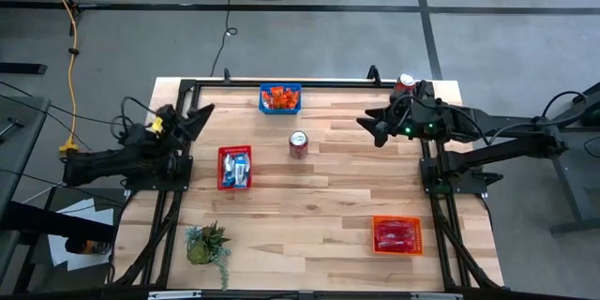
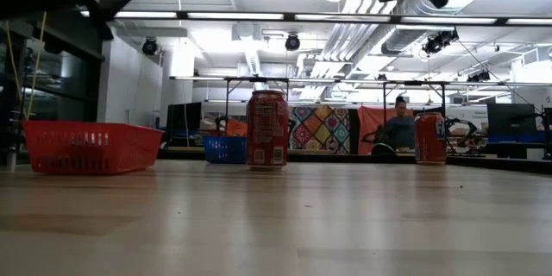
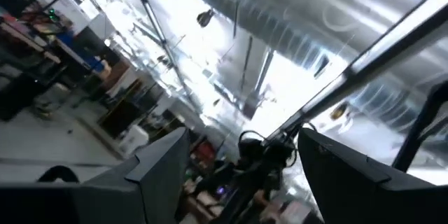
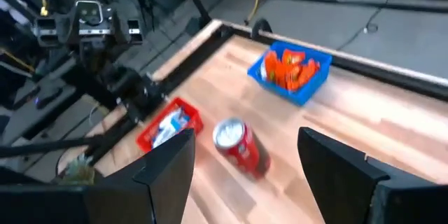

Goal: Sort candy
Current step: Return to Home Position

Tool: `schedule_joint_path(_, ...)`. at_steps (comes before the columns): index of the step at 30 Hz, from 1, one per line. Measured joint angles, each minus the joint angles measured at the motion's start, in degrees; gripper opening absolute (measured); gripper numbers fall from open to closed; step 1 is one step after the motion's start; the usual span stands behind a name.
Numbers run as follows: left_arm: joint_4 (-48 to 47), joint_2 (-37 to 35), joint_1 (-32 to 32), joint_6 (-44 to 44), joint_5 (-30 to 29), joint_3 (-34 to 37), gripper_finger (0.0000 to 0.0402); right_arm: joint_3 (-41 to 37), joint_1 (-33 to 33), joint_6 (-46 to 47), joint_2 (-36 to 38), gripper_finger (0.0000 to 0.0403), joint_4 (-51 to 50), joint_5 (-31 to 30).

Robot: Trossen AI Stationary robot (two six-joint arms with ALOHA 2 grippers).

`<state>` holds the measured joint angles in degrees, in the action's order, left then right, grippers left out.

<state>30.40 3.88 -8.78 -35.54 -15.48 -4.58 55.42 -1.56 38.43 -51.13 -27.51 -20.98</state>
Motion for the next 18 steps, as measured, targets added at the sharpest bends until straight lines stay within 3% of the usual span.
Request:
schedule_joint_path(2,4.9,0.0,0.0,-1.4,-0.8,3.9,0.0255,0.0,0.0,0.9,0.8,0.0247,-2.5,1.0)
schedule_joint_path(9,-5.3,0.0,1.2,0.1,-3.0,3.9,0.0245,0.0,1.7,3.2,6.3,0.0247,-11.5,4.5)
schedule_joint_path(18,-13.3,0.0,1.8,-2.0,-3.2,3.9,0.0223,0.0,8.4,3.1,15.7,0.0247,-25.7,1.4)
